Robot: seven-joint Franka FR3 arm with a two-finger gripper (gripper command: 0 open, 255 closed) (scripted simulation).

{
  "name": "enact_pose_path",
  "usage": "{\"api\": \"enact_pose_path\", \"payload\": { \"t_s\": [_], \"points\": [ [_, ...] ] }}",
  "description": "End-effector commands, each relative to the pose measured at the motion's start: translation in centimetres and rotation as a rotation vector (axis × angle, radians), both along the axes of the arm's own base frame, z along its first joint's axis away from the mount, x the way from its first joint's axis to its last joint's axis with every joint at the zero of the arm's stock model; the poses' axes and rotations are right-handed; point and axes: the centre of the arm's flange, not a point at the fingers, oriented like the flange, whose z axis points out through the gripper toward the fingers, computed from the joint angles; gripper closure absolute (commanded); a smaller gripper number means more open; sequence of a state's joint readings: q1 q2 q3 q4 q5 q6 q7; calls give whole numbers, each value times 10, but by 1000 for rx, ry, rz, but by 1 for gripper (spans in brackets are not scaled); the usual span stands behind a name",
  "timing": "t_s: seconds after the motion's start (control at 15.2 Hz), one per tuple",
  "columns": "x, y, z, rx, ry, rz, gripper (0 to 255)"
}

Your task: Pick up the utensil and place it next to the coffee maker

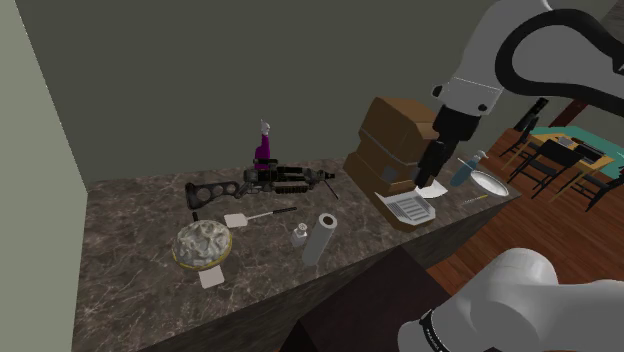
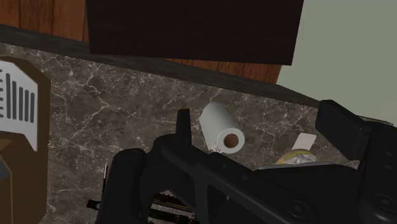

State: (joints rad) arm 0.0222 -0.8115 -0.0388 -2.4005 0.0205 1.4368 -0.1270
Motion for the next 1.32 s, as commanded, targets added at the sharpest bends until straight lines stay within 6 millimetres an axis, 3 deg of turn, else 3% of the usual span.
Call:
{"api": "enact_pose_path", "payload": {
  "t_s": [0.0,0.66,1.25],
  "points": [
    [0,0,0,0,0,0,0],
    [85,-12,-96,1,-24,280,0],
    [164,-2,-181,2,-46,532,0]
  ]
}}
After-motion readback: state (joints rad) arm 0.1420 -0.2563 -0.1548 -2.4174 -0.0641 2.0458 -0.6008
